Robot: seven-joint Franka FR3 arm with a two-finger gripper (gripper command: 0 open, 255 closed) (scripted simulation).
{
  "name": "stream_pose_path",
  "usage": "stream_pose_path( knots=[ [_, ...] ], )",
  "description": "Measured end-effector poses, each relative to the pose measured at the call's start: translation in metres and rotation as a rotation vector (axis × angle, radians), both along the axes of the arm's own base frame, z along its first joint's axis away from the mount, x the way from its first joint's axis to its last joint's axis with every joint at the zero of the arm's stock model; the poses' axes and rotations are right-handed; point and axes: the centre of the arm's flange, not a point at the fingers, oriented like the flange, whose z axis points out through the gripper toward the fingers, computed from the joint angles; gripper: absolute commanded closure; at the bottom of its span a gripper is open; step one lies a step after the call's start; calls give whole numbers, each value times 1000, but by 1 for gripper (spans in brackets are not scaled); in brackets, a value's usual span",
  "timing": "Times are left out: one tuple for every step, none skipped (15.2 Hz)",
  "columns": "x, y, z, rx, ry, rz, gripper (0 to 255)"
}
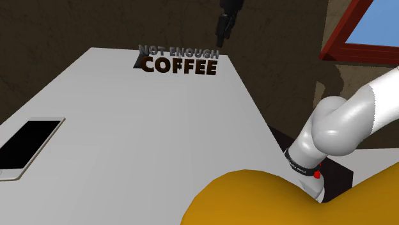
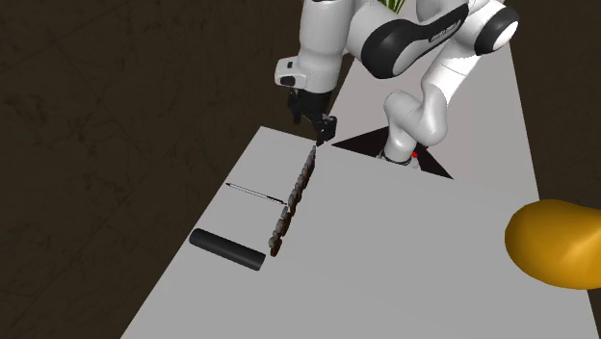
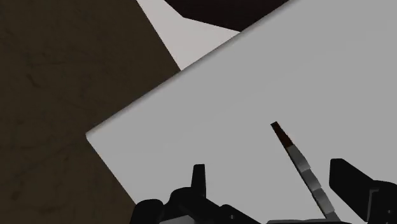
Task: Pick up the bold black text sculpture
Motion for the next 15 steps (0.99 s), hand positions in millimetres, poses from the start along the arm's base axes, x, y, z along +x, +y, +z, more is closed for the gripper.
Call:
stream_pose_path(
  knots=[
    [10,9,1,-6,9,40,0],
    [22,18,0,-12,18,79,0],
    [32,28,0,-18,28,118,0],
    [39,40,-3,-24,37,158,0],
    [49,53,-3,-30,46,198,0],
    [60,63,-5,-36,56,238,0],
    [67,74,-5,-42,65,277,0],
    [75,88,-5,-48,74,317,0],
    [82,96,-10,-54,83,356,0],
    [87,110,-12,-60,93,395,0],
    [94,124,-9,-66,101,435,0],
    [100,134,-11,-70,108,464,0],
    [102,139,-15,-72,112,478,0],
    [103,141,-20,-73,114,486,0],
    [103,142,-25,-73,115,489,0]
  ],
)
